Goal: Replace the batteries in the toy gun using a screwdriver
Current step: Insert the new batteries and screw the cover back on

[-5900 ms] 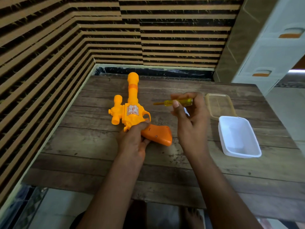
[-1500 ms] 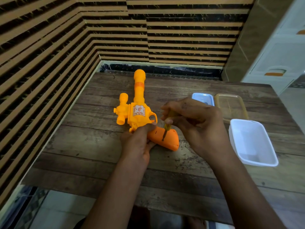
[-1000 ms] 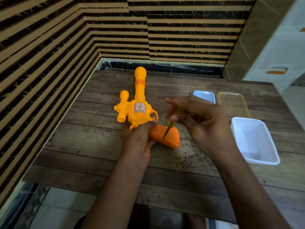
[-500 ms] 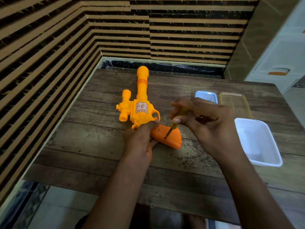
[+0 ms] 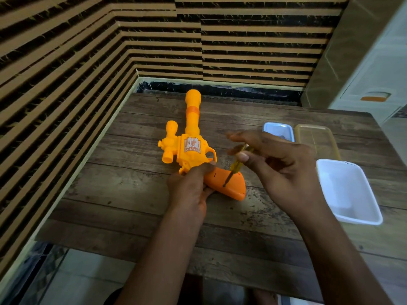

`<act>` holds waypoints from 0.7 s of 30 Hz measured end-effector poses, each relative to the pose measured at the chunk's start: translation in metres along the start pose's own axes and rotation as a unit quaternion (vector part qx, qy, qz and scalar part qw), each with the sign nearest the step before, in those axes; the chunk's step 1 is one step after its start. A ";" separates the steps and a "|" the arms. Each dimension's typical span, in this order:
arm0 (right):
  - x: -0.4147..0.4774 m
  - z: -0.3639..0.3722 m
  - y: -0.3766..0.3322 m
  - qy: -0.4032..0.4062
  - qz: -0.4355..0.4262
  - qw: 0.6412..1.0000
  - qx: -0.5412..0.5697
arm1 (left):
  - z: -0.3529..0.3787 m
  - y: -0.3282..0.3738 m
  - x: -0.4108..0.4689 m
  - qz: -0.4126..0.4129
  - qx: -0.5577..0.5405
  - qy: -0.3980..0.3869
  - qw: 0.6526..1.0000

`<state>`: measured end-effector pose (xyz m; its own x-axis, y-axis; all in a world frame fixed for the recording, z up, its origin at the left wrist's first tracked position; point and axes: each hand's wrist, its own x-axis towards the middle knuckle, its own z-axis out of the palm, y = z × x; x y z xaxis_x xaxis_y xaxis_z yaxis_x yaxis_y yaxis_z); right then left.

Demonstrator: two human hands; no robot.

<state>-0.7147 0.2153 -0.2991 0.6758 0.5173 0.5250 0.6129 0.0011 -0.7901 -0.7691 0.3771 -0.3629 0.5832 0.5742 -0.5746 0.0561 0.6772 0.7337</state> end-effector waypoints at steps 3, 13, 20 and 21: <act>0.001 0.000 -0.001 -0.033 0.013 0.999 0.039 | -0.001 -0.001 0.002 -0.003 0.001 0.003 1.000; 0.000 0.001 -0.002 -0.012 -0.034 0.999 0.005 | 0.001 0.001 -0.002 -0.012 0.012 0.007 1.000; 0.001 -0.001 0.002 0.005 -0.054 0.997 -0.051 | 0.001 0.002 -0.004 -0.008 0.014 0.008 1.000; 0.002 0.000 0.001 0.010 -0.064 0.996 -0.064 | 0.001 0.002 -0.004 -0.007 0.013 0.006 1.000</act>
<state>-0.7131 0.2164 -0.2989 0.5965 0.5027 0.6257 0.7407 -0.0443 -0.6704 -0.7707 0.3756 -0.3583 0.5732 0.5703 -0.5883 0.0845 0.6730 0.7348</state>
